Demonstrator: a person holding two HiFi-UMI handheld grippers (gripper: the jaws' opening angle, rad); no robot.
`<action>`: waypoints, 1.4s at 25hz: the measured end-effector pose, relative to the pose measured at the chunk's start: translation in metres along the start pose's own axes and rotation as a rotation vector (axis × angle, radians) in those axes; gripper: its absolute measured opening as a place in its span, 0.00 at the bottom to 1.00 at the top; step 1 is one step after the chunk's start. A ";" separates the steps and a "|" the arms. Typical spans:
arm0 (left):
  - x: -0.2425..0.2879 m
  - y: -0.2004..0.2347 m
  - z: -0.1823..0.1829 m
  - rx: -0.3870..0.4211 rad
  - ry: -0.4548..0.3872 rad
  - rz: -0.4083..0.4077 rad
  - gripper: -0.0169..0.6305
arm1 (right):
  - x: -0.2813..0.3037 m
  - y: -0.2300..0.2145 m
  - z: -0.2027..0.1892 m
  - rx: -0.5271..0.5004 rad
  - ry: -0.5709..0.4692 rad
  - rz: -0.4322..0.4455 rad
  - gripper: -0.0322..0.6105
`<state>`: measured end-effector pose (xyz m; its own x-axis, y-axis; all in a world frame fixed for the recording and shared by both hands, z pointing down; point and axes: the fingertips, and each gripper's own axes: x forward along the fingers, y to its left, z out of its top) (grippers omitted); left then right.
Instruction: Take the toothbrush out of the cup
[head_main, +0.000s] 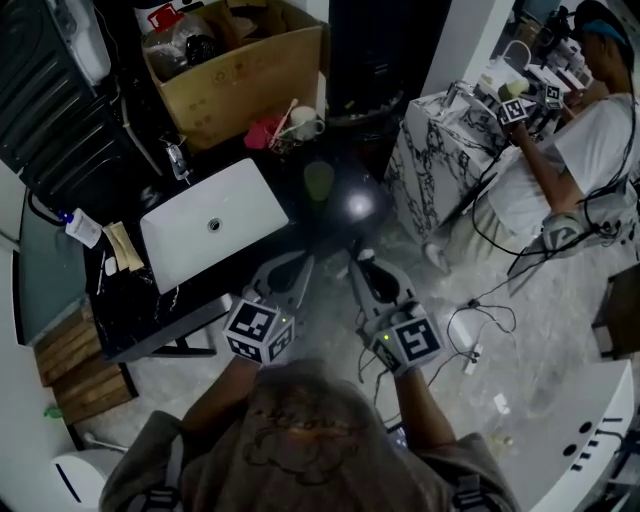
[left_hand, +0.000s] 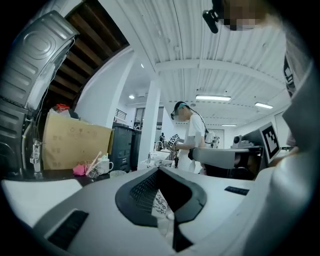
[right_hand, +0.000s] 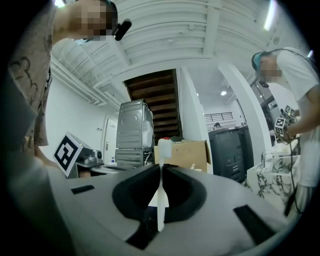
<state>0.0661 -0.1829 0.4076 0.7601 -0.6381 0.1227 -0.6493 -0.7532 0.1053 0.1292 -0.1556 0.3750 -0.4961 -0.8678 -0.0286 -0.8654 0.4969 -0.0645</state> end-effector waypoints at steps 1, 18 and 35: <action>-0.003 -0.002 0.001 0.012 -0.002 -0.008 0.03 | -0.003 0.005 -0.003 0.009 -0.002 0.001 0.07; -0.078 -0.027 -0.013 0.084 -0.020 -0.147 0.03 | -0.032 0.068 -0.056 0.034 0.054 -0.046 0.07; -0.103 -0.030 -0.017 0.076 -0.033 -0.128 0.03 | -0.038 0.086 -0.074 0.061 0.098 -0.057 0.07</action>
<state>0.0065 -0.0921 0.4084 0.8377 -0.5401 0.0806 -0.5442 -0.8379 0.0423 0.0688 -0.0795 0.4447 -0.4537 -0.8881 0.0739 -0.8878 0.4432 -0.1244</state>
